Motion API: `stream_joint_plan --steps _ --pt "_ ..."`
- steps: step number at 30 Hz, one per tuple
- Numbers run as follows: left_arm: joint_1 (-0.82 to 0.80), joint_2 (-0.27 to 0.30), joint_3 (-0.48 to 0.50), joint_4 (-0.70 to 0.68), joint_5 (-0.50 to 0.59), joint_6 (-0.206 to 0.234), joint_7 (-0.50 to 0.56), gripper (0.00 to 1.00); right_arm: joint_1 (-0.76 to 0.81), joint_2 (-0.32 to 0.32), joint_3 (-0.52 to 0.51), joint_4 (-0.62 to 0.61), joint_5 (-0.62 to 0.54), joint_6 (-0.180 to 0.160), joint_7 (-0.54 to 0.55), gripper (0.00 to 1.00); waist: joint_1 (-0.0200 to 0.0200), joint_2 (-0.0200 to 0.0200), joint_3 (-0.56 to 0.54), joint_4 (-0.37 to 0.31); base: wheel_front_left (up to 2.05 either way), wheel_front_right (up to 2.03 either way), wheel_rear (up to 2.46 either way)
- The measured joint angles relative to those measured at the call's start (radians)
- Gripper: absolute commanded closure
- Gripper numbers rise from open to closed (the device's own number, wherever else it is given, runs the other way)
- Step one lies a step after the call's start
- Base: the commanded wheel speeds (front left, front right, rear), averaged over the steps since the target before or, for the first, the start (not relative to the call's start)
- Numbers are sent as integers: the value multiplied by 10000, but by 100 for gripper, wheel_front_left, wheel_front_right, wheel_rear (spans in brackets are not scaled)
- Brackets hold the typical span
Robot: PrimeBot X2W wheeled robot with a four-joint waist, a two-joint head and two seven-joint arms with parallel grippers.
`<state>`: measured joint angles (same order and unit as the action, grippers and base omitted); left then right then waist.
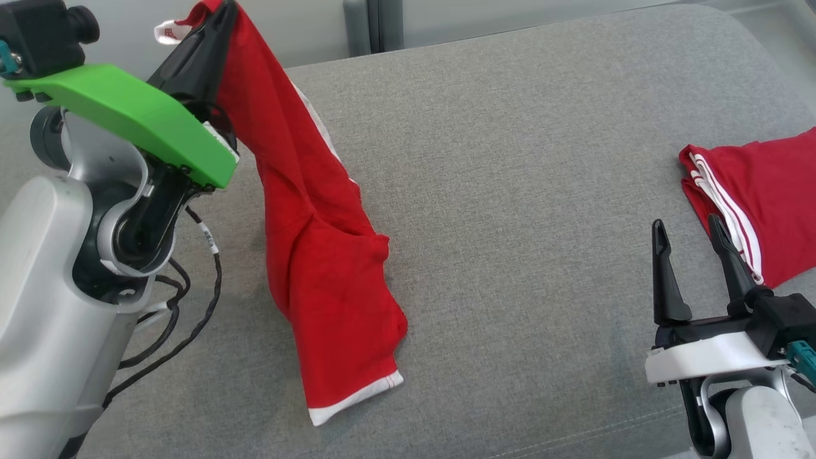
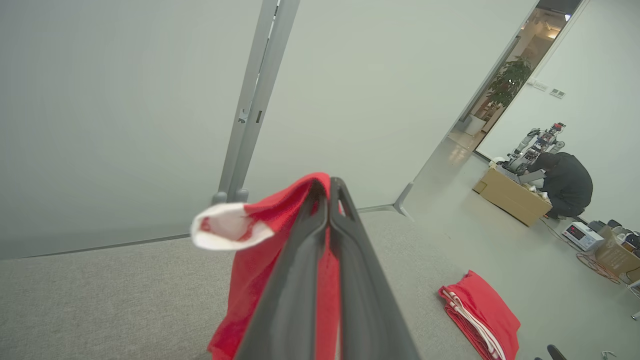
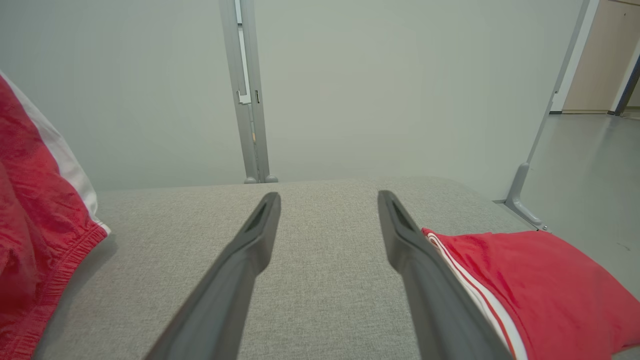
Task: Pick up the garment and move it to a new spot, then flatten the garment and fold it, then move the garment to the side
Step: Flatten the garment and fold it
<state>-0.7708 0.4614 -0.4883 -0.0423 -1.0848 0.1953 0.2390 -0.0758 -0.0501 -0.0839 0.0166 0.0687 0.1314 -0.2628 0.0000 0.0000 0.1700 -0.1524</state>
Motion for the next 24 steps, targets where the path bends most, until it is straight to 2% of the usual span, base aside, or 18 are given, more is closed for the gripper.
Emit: stream_joint_plan --steps 5,11,16,20,24 --pt "-301 -420 -366 -165 311 105 -119 100 -43 0 15 2 4 0 0 0 0 0 76 2 0 0 0" --pt "2 -1672 -1429 802 387 52 -360 100 -157 2 111 4 33 0 0 0 0 0 283 -47 0 0 0" --pt "484 -2721 -2368 2297 418 -403 -585 100 -410 6 228 -61 190 0 0 0 0 0 629 -186 0 0 0" --pt "825 -3521 -3058 3402 466 -1024 -951 100 -510 -4 109 -71 240 0 0 0 0 0 1027 -300 0 0 0" --pt "1022 -3885 -3603 4349 476 -1404 -1296 100 -619 2 104 -92 303 0 0 0 0 1 1413 -433 0 0 0"
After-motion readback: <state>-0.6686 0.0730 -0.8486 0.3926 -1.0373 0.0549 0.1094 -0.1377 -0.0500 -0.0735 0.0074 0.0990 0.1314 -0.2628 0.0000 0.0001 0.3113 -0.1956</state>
